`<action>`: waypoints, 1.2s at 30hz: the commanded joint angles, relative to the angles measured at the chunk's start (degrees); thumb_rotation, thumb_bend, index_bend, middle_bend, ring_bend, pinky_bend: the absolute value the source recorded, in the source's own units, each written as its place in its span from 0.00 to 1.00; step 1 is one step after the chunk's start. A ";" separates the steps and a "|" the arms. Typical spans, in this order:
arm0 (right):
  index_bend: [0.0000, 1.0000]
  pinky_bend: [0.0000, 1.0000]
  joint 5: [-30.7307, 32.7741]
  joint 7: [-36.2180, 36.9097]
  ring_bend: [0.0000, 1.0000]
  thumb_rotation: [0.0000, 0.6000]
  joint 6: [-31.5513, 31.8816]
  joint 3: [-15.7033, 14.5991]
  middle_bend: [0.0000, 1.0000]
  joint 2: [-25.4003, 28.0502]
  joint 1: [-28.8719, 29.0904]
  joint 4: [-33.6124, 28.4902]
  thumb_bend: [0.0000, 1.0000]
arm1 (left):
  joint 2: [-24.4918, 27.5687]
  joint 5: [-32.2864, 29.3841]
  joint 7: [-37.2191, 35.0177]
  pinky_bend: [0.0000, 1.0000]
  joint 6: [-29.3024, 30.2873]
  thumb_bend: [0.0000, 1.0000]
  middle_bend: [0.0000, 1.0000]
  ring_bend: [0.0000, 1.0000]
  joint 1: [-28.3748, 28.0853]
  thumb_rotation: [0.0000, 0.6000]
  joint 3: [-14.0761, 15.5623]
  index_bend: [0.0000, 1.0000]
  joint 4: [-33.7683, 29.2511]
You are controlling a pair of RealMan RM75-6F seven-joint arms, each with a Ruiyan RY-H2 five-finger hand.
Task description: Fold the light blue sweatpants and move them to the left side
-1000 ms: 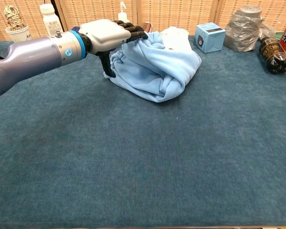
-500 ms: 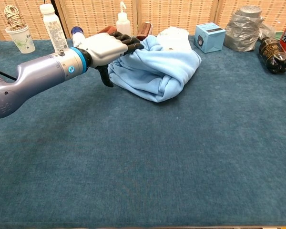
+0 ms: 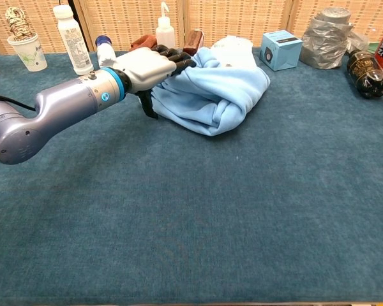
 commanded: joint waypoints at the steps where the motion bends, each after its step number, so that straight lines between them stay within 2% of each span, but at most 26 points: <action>1: 0.00 0.00 -0.30 0.05 0.00 1.00 0.44 0.11 0.00 0.19 -0.18 -0.33 0.00 | -0.66 -0.24 -0.58 0.05 -0.56 0.00 0.00 0.00 -0.83 1.00 -0.18 0.00 1.07; 6: 0.00 0.00 -0.96 -0.31 0.00 1.00 1.66 0.28 0.00 0.67 -0.67 -1.16 0.00 | -1.92 -0.17 -0.67 0.23 -0.23 0.00 0.00 0.02 -1.87 1.00 -0.10 0.00 3.10; 10: 0.00 0.00 -1.36 -0.65 0.00 1.00 2.22 0.36 0.00 0.95 -0.94 -1.49 0.00 | -3.02 -0.62 -0.50 0.35 -1.13 0.10 0.04 0.14 -2.35 1.00 -0.21 0.04 4.57; 15: 0.00 0.00 -2.24 -0.58 0.00 1.00 3.98 0.52 0.00 1.63 -1.55 -2.46 0.00 | -4.40 -1.23 0.49 0.47 -1.97 0.35 0.19 0.27 -2.55 1.00 -0.37 0.27 5.93; 18: 0.00 0.00 -3.00 -0.97 0.00 1.00 5.33 0.58 0.00 1.93 -1.96 -3.14 0.00 | -4.87 -1.38 1.17 0.60 -1.95 0.58 0.37 0.41 -2.59 1.00 -0.32 0.50 6.48; 21: 0.00 0.00 -3.65 -0.85 0.00 1.00 6.04 0.47 0.00 2.28 -2.23 -3.82 0.00 | -5.14 -1.36 1.52 0.71 -0.36 0.72 0.52 0.52 -2.19 1.00 -0.24 0.65 6.86; 25: 0.00 0.00 -4.38 -0.68 0.00 1.00 6.79 0.35 0.00 2.71 -2.51 -4.62 0.00 | -5.04 -1.43 1.22 0.74 0.80 0.77 0.58 0.57 -1.43 1.00 -0.10 0.71 7.00; 30: 0.00 0.00 -5.01 -0.44 0.00 1.00 7.16 0.21 0.00 3.05 -2.68 -5.31 0.00 | -4.89 -1.72 0.71 0.82 2.44 0.77 0.69 0.65 -0.73 1.00 -0.25 0.86 7.08; 36: 0.00 0.00 -5.28 -0.02 0.00 1.00 7.23 0.25 0.00 3.22 -2.71 -5.59 0.00 | -3.61 -1.07 -1.61 0.88 8.64 0.76 0.75 0.71 0.94 1.00 0.11 0.90 6.78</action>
